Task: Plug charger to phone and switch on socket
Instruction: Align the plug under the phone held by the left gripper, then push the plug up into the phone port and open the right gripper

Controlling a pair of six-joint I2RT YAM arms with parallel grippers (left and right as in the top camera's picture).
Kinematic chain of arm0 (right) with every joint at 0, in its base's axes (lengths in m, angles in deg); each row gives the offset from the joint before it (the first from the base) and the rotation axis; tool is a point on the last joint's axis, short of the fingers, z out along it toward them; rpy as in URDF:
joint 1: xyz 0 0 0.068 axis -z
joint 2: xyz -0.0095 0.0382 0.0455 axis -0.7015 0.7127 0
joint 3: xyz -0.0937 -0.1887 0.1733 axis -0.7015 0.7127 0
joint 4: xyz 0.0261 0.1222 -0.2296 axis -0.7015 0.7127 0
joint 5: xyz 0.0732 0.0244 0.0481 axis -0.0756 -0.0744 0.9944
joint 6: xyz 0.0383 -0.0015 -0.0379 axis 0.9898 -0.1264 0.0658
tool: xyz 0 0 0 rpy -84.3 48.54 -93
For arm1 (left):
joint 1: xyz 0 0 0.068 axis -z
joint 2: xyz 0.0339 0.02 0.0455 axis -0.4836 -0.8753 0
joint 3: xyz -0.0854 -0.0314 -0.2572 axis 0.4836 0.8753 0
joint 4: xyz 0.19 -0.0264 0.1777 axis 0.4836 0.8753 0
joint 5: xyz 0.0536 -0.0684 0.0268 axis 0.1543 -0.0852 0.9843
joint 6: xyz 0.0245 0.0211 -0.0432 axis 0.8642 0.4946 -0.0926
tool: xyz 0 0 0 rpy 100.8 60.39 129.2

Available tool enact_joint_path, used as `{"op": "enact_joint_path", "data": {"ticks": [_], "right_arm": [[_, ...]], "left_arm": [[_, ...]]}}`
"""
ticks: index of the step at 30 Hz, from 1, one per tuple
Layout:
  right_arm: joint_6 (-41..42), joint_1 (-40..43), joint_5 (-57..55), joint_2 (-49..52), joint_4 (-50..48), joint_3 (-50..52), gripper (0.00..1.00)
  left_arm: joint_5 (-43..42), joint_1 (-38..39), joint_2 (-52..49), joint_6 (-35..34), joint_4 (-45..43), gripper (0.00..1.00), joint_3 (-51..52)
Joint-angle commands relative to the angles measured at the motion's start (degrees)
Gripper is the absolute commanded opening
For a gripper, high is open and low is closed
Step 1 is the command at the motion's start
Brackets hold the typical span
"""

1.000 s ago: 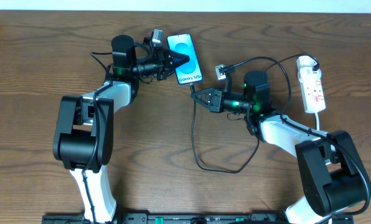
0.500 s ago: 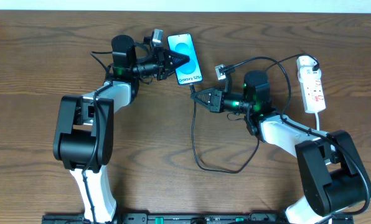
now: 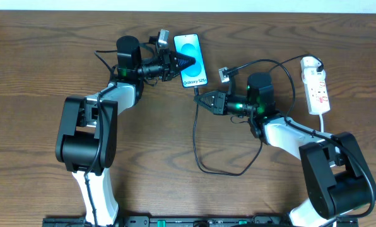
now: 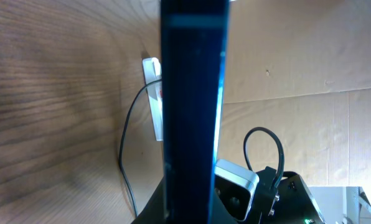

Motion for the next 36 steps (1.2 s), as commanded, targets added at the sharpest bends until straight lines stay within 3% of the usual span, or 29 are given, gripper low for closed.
{"op": "enact_joint_path", "data": {"ticks": [1, 23, 36], "right_arm": [[0.4, 1.9, -3.3, -0.8, -0.8, -0.5, 0.01], [3.0, 3.3, -3.5, -0.8, -5.1, -2.5, 0.01], [3.1, 4.8, -2.2, -0.8, -5.1, -2.8, 0.01]], "left_arm": [[-6.9, 1.3, 1.1, 1.3, -0.3, 0.07, -0.9], [-16.6, 1.3, 1.1, 4.9, -0.3, 0.07, -0.9], [-17.0, 1.3, 1.1, 5.3, -0.3, 0.07, -0.9]]}}
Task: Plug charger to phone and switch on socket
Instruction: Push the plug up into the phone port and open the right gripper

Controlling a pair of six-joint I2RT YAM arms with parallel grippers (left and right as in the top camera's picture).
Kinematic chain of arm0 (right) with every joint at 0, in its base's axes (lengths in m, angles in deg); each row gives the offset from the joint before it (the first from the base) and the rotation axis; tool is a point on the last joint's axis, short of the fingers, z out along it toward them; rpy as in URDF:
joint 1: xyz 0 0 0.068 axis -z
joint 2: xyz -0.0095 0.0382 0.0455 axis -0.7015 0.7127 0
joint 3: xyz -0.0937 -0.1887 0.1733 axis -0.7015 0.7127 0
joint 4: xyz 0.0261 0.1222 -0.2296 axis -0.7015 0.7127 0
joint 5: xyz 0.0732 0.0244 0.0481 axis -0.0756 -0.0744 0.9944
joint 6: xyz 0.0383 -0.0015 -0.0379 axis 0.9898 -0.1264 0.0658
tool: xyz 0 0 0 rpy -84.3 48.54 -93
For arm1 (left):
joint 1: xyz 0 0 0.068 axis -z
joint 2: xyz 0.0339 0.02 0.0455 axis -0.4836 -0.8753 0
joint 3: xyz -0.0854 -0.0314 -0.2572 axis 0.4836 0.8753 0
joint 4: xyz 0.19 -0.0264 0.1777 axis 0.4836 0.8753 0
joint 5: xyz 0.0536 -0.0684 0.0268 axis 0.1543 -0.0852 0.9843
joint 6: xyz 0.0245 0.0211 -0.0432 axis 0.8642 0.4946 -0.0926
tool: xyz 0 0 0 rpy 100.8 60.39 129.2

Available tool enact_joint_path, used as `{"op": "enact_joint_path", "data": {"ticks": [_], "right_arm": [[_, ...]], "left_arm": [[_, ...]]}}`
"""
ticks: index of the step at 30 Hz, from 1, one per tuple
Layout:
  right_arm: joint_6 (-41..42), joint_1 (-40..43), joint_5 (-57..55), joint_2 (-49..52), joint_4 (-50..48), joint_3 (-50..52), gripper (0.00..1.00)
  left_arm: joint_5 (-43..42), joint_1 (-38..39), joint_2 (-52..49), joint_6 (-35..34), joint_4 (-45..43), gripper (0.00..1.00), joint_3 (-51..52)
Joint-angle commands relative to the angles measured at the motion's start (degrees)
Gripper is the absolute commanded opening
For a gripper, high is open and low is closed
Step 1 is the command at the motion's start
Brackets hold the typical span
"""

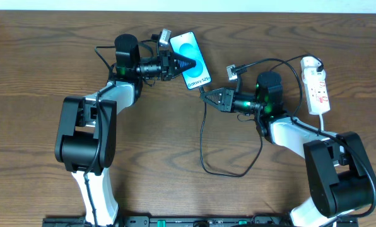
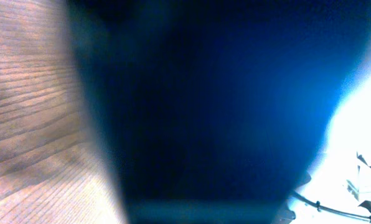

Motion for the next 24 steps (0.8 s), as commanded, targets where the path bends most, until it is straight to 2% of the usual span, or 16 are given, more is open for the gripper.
{"op": "enact_joint_path", "data": {"ticks": [1, 7, 8, 9, 11, 13, 18, 20, 24], "right_arm": [[-0.7, 1.3, -4.7, -0.8, -1.7, -3.5, 0.01], [-6.5, 1.3, 5.0, -0.8, 1.4, -3.5, 0.01], [-7.6, 1.3, 5.7, -0.8, 2.5, -3.5, 0.07], [-8.3, 1.3, 5.9, -0.8, 3.3, -3.5, 0.22], [-9.9, 1.3, 6.6, -0.8, 4.9, -3.5, 0.67], [-10.6, 1.3, 7.0, -0.8, 5.0, -3.5, 0.99], [-14.1, 1.3, 9.1, -2.9, 6.3, -3.5, 0.99], [-17.3, 1.6, 8.7, -5.3, 10.0, -3.5, 0.99], [-26.4, 3.4, 2.5, -11.8, 24.1, -3.5, 0.99]], "left_arm": [[-10.2, 1.7, 1.1, 1.2, 0.0, 0.07, -0.2], [-6.9, 1.7, 1.1, 1.1, 0.0, 0.07, -0.2], [-6.5, 1.7, 1.1, 1.1, 0.1, 0.07, -0.2], [-6.4, 1.7, 1.1, 1.1, 0.1, 0.07, -0.2], [-6.1, 1.7, 1.1, 1.1, 0.3, 0.07, -0.2], [-5.8, 1.7, 1.1, 1.1, 0.5, 0.07, -0.2], [-5.4, 1.4, 1.1, 1.1, 0.5, 0.07, -0.2], [-5.4, 0.9, 1.1, 1.1, 0.5, 0.07, -0.2], [-5.4, -0.9, 1.1, 1.1, 1.0, 0.07, -0.2]]}}
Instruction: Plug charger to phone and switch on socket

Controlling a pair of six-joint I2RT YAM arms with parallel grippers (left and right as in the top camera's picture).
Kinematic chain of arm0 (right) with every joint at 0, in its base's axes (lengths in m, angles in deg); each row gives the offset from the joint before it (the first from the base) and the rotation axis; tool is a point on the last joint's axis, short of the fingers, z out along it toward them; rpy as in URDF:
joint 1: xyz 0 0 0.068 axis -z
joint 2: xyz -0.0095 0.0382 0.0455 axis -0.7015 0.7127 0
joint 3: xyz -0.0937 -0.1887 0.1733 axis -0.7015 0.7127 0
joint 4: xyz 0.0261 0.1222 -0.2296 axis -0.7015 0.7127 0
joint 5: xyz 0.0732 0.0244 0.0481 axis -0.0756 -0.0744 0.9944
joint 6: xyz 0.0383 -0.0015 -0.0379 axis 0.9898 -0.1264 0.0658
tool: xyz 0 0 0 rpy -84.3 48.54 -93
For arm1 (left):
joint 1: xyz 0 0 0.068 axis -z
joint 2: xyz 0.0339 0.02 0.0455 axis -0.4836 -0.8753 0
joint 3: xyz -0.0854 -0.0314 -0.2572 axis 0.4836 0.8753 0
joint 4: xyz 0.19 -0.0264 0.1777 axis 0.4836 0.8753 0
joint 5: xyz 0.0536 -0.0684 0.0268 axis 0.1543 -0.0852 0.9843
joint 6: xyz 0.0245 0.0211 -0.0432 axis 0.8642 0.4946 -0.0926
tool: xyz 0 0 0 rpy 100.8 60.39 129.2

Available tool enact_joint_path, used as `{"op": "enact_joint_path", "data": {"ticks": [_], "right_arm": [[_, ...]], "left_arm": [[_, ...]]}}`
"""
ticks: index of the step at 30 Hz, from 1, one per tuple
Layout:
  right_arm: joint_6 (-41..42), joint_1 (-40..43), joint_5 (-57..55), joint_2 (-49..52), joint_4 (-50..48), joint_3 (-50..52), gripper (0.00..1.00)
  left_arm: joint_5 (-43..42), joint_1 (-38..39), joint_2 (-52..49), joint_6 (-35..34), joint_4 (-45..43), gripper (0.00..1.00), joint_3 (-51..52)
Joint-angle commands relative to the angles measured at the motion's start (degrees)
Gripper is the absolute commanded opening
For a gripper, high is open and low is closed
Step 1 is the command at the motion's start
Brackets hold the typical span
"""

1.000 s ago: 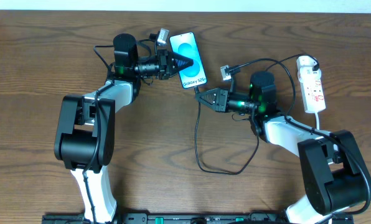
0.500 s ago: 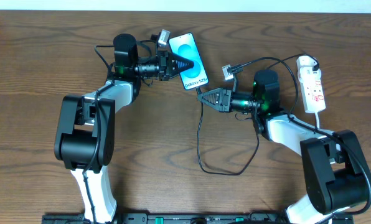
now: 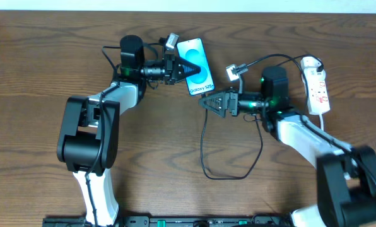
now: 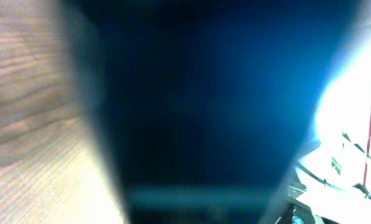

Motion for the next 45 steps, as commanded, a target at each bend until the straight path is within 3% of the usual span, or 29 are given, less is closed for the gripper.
{"op": "enact_joint_path", "data": {"ticks": [1, 6, 10, 21, 26, 31, 32, 33, 36, 45], "right_arm": [[-12.5, 2.0, -6.8, -7.5, 11.0, -0.7, 0.99], [-21.4, 2.4, -20.1, -16.6, 28.1, -0.7, 0.99], [-23.9, 2.4, -26.1, -22.5, 35.6, -0.7, 0.99], [-25.1, 2.4, -27.4, -24.5, 39.8, -0.7, 0.99], [-25.5, 2.4, -27.4, -24.5, 40.0, -0.7, 0.99], [-25.5, 2.4, -27.4, -24.5, 40.2, -0.7, 0.99], [-25.5, 2.4, -27.4, -24.5, 40.3, -0.7, 0.99], [-25.5, 2.4, -27.5, -24.5, 40.5, -0.7, 0.99], [-25.5, 2.4, -27.5, -24.5, 40.9, -0.7, 0.99], [-25.5, 2.4, -30.6, -24.5, 42.7, -0.7, 0.99]], "left_arm": [[-1.5, -2.3, 1.1, 1.2, 0.9, 0.07, -0.3], [-0.7, -3.0, 1.1, 5.0, 5.8, 0.07, -0.3], [6.2, -2.8, 1.1, 16.6, 22.9, 0.07, -0.3], [22.7, -2.8, 1.1, 39.9, 55.7, 0.07, -0.3], [29.2, -2.8, 1.1, 44.7, 61.9, 0.07, -0.3], [34.5, -2.8, 1.1, 44.9, 63.9, 0.08, -0.3], [34.5, -2.8, 1.1, 44.9, 64.0, 0.17, -0.3], [34.5, -2.8, 1.1, 44.8, 64.0, 0.35, -0.3], [35.3, -2.8, 1.1, 44.8, 64.2, 0.53, -0.3], [55.2, -2.8, 1.1, 43.3, 74.5, 0.69, -0.3]]}}
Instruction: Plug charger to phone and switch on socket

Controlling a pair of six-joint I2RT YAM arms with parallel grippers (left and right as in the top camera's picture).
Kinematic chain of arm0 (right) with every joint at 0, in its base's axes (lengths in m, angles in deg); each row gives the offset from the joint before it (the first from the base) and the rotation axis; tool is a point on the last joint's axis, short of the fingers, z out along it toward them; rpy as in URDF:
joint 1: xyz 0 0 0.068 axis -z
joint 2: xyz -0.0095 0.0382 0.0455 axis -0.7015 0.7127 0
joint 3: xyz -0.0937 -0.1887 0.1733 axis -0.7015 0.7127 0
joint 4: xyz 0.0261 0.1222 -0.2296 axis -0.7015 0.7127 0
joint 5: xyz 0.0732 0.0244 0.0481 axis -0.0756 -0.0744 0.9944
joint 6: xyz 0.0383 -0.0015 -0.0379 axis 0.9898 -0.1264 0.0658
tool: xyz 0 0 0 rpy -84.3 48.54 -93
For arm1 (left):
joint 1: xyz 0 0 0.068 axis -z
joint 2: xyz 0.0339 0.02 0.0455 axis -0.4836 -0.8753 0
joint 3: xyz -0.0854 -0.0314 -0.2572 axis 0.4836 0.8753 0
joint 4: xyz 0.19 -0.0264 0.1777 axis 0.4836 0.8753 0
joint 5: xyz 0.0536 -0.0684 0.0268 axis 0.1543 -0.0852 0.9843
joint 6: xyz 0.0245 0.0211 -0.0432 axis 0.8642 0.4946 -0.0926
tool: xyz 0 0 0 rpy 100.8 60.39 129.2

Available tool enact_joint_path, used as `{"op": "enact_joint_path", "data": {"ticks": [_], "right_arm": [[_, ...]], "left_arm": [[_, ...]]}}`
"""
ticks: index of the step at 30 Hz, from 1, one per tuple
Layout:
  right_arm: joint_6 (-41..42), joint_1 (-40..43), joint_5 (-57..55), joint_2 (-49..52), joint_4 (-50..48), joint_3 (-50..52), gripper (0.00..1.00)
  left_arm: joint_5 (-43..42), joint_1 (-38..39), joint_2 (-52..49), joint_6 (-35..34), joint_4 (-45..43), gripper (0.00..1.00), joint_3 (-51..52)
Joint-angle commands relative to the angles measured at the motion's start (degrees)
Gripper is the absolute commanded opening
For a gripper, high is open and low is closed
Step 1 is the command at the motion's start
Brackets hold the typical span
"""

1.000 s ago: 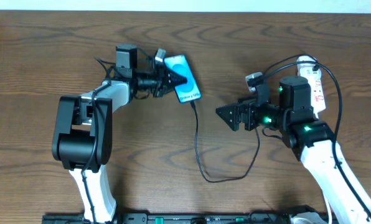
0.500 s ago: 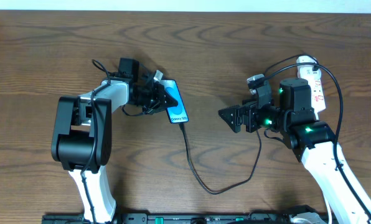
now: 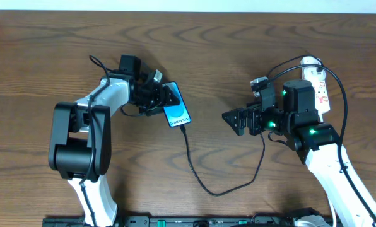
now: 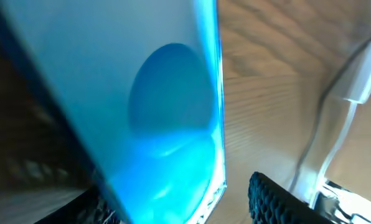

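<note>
The phone [image 3: 176, 112], its blue screen lit, sits left of the table's middle, and the same screen [image 4: 160, 112] fills the left wrist view. The charger plug [image 3: 184, 127] is in the phone's lower end. Its black cable [image 3: 194, 164] loops toward the front and runs right to the white socket strip [image 3: 312, 64]. My left gripper [image 3: 166, 102] is at the phone's upper end, open. One finger pad [image 4: 279, 199] stands apart from the phone's edge. Right of the phone, well clear of it, my right gripper [image 3: 233, 121] is open and empty.
The right arm covers part of the socket strip, which lies near the table's right side. The cable's loop [image 3: 214, 192] reaches close to the front edge. Bare wood lies around the phone.
The phone has moved from the upper middle down and left, with the plug now in it. My right gripper has let go of the plug and moved right. My left gripper's fingers now stand apart.
My left gripper first held the phone on edge at the back while my right gripper held the plug below it. At the following two moments plug and phone's end were close together. Now the plug is in the phone, both grippers are open, and the right one is away.
</note>
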Motion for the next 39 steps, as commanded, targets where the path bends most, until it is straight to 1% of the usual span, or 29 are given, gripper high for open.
{"op": "enact_joint_path", "data": {"ticks": [1, 2, 4, 6, 8, 13, 15, 17, 18, 19, 20, 22, 23, 29, 34, 35, 39], "right_arm": [[-1.2, 0.2, -2.4, -0.5, 0.6, -0.3, 0.99], [-1.2, 0.2, -4.1, -0.5, 1.2, -0.3, 0.99], [-1.2, 0.3, -5.9, -0.5, 1.6, -0.3, 0.99], [-1.2, 1.0, -7.0, -0.5, 1.9, -0.3, 0.99], [-1.2, 2.7, -7.2, -0.5, 1.9, -0.3, 0.99], [-1.2, 10.1, -7.4, -0.5, 3.2, -2.4, 0.99], [-1.1, 13.7, -8.4, -0.5, 4.4, -4.2, 0.93], [-0.6, 17.7, -11.4, -0.4, 5.9, -6.3, 0.74], [0.2, 20.6, -14.5, -0.3, 6.5, -7.7, 0.41], [0.5, 21.6, -15.4, -0.2, 6.6, -8.1, 0.27], [1.3, 24.8, -17.7, 0.0, 6.6, -9.0, 0.01], [1.5, 27.9, -18.5, 0.7, 6.2, -9.6, 0.01], [1.5, 30.8, -18.5, 2.3, 5.3, -10.1, 0.01], [6.9, 37.2, -18.1, 11.2, 2.6, -11.4, 0.01], [7.5, 39.0, -17.2, 20.3, 2.8, -15.7, 0.01], [7.5, 39.3, -16.7, 24.2, 3.2, -18.8, 0.01], [7.5, 39.3, -16.3, 31.8, 3.5, -25.2, 0.01]], "left_arm": [[18.6, -0.5, -2.6, 0.1, 4.0, 0.71, 1.6], [21.0, -0.7, -2.6, -0.1, 5.3, 0.72, 1.5], [23.1, -1.4, -2.6, -0.1, 7.0, 0.74, 1.5], [23.2, -2.7, -2.4, -1.0, 8.3, 0.78, 1.5], [23.1, -4.3, -2.0, -3.3, 9.5, 0.79, 1.5], [17.8, -7.8, 0.6, -3.5, 10.3, 0.80, 1.5], [16.9, -8.7, 2.9, -3.4, 10.6, 0.80, 1.5], [16.9, -8.8, 5.1, -2.8, 10.7, 0.80, 1.5], [16.9, -8.7, 7.6, -2.1, 10.7, 0.80, 1.5], [16.9, -8.5, 8.6, -1.7, 10.7, 0.80, 1.5], [16.9, -8.2, 11.5, -0.5, 10.7, 0.80, 1.5], [16.9, -7.5, 14.7, 0.3, 10.7, 0.80, 1.5], [16.9, -6.8, 17.6, 0.7, 10.7, 0.80, 1.5], [16.9, -4.0, 25.0, 2.4, 10.7, 0.80, 1.5], [16.9, -2.5, 27.6, 2.4, 11.1, 0.80, 1.5], [16.9, -2.1, 27.7, 2.4, 11.9, 0.80, 1.5], [16.9, -2.1, 27.7, 2.4, 12.9, 0.80, 1.5]]}}
